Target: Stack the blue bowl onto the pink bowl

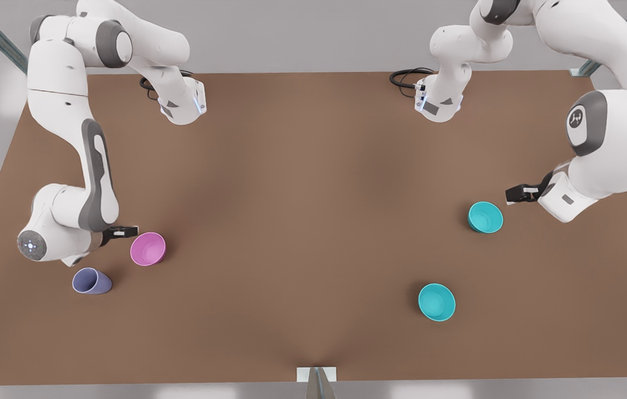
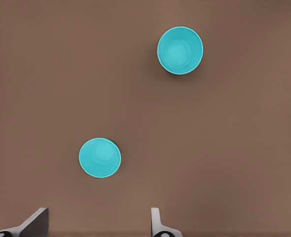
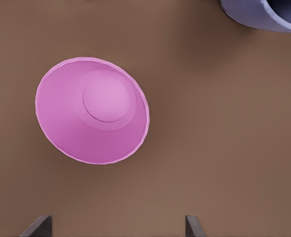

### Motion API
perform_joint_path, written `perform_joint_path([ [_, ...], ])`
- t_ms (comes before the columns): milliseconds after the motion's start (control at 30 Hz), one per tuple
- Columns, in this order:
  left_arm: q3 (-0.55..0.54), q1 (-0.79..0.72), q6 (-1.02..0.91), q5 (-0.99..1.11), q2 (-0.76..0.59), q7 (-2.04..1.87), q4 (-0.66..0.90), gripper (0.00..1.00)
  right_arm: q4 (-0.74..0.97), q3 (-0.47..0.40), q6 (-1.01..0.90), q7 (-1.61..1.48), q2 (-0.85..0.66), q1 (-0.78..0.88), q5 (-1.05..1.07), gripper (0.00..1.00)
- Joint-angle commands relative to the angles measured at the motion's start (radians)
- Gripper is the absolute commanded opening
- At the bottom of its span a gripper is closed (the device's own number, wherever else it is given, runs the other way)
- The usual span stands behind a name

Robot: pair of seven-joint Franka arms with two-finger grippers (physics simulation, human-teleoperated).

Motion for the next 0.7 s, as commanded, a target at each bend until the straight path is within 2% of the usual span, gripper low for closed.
perform_joint_path([
  [0,0.001,0.002,-0.003,0.001,-0.002,-0.002,0.001,1.00,-0.010,0.000,0.199,0.049,0.012,-0.001,0.031,1.00],
  [167,0.001,0.001,-0.005,0.001,0.000,-0.004,-0.001,1.00,-0.018,0.000,0.250,0.094,0.036,0.000,0.031,1.00],
  [500,0.001,0.002,-0.008,0.001,0.008,-0.004,-0.002,1.00,-0.214,0.000,0.362,0.118,-0.019,-0.014,0.033,1.00],
  [667,0.001,0.002,-0.014,-0.001,0.008,-0.001,-0.002,1.00,-0.222,0.000,0.379,0.152,0.010,-0.023,0.073,1.00],
])
